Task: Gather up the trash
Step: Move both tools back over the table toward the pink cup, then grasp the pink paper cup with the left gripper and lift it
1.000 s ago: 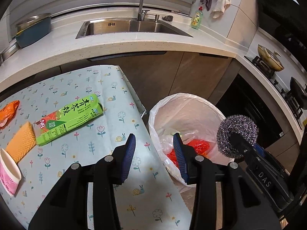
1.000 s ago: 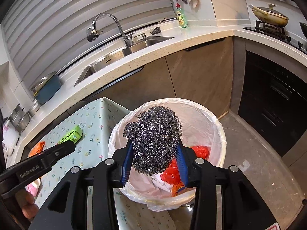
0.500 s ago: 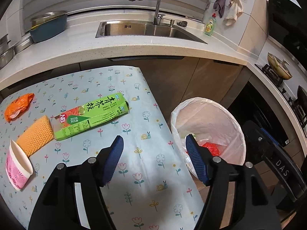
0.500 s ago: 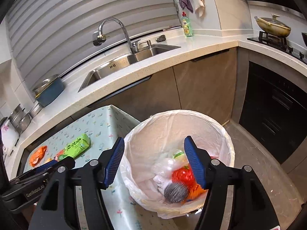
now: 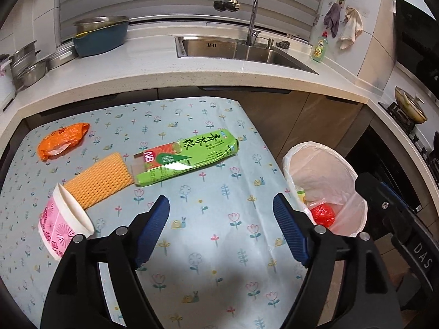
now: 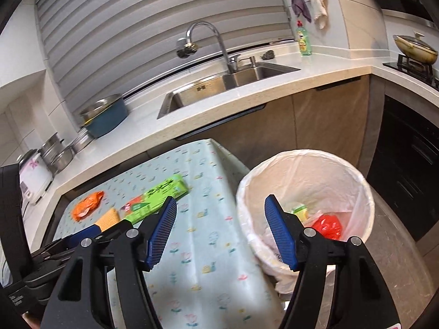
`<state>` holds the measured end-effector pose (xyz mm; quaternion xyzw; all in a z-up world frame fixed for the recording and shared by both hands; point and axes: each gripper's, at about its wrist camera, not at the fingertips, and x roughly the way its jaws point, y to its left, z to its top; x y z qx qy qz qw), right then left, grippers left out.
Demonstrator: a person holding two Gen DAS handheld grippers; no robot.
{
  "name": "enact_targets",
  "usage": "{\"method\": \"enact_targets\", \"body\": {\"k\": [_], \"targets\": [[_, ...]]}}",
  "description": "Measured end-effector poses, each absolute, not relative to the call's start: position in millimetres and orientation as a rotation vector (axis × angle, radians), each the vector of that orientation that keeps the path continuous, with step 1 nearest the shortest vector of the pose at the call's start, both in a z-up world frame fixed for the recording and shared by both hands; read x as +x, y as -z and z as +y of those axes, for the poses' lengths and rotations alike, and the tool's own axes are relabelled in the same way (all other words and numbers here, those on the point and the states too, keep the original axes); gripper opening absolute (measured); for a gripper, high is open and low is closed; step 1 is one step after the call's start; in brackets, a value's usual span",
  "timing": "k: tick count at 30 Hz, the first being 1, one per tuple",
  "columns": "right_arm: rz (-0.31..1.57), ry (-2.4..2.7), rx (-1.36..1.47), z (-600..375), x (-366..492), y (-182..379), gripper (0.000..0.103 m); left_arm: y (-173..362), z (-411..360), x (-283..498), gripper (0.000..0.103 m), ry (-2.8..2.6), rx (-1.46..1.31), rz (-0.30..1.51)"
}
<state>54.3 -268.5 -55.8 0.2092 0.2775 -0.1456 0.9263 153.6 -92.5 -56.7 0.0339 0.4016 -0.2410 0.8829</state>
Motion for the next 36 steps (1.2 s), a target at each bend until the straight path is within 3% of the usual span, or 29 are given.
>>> {"method": "enact_targets", "body": {"k": [6, 12, 22, 36], "targets": [[0.590, 0.240, 0.414, -231.3, 62.9, 55.6, 0.065, 61.7, -51.5, 155.9, 0.075, 0.461, 0.072, 0.841], [0.605, 0.180, 0.386, -192.0, 74.1, 52.5, 0.065, 66.0, -5.4, 161.6, 0.082, 0.422, 0.081, 0.831], [0.663, 0.109, 0.362, -134.9, 94.1, 66.7, 0.065, 85.7, 66.0, 174.1, 0.082, 0.401, 0.179, 0.814], [0.716, 0.082, 0.334, -91.8, 127.5, 87.1, 0.065, 117.6, 83.6, 195.8, 0.087, 0.431, 0.303, 0.772]]}}
